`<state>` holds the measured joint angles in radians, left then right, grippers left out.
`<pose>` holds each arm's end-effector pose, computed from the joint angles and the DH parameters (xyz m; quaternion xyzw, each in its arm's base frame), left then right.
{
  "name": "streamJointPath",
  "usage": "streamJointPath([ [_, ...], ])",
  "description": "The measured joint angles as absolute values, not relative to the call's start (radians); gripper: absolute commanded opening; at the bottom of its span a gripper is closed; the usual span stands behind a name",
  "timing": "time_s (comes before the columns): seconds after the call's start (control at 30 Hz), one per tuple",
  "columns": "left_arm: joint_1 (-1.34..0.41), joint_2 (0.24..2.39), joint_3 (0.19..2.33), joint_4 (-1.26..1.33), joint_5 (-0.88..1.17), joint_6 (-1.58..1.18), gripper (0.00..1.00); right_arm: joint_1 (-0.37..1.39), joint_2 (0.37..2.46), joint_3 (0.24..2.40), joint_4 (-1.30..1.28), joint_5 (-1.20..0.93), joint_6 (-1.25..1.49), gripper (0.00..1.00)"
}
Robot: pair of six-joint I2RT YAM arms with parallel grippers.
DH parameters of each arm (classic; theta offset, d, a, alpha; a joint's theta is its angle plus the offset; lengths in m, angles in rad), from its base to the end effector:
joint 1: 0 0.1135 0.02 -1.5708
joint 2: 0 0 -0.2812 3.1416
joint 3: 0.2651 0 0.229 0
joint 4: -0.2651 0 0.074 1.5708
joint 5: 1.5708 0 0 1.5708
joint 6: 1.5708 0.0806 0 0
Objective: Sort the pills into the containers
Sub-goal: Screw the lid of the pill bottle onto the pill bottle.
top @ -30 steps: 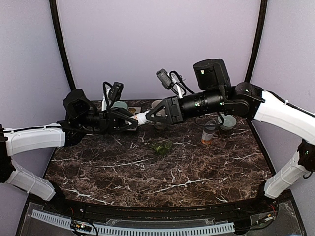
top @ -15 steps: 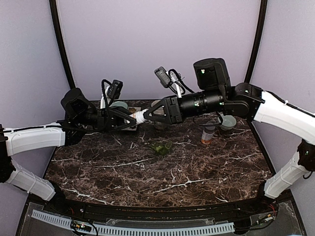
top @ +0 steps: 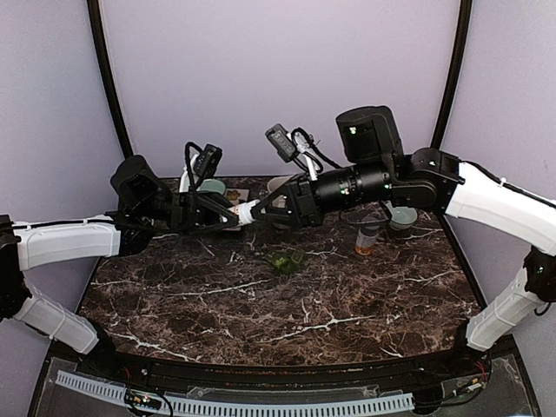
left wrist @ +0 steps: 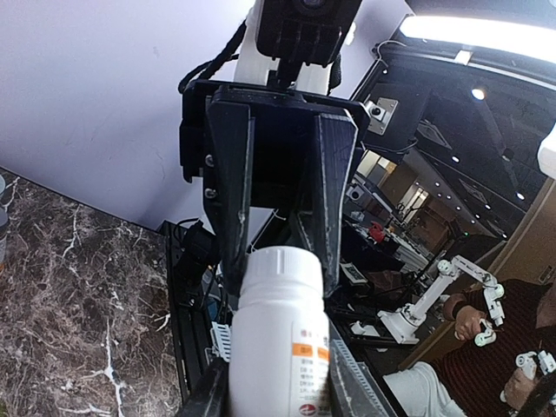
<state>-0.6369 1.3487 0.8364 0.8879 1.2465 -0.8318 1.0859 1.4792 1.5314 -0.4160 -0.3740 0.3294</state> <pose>0.1739 -0.2237 0.3683 0.4358 0.5016 -0.6936 0.2782 0.1376 0.3244 0.4119 -0.3968 0.7129 0.4788 0.3242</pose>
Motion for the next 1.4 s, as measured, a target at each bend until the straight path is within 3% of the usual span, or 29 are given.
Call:
streamJointPath([
  [0.4, -0.641, 1.292, 0.836, 0.761, 1.170, -0.672, 0.00, 1.086, 1.482, 1.530, -0.383, -0.371, 0.443, 0.18],
  [0.97, -0.765, 1.107, 0.837, 0.351, 0.633, -0.183, 0.00, 1.031, 1.564, 1.634, -0.465, -0.363, 0.833, 0.11],
  [1.4, -0.821, 1.014, 0.762, 0.355, 0.410, -0.090, 0.00, 1.026, 1.588, 1.595, -0.349, -0.384, 1.058, 0.09],
])
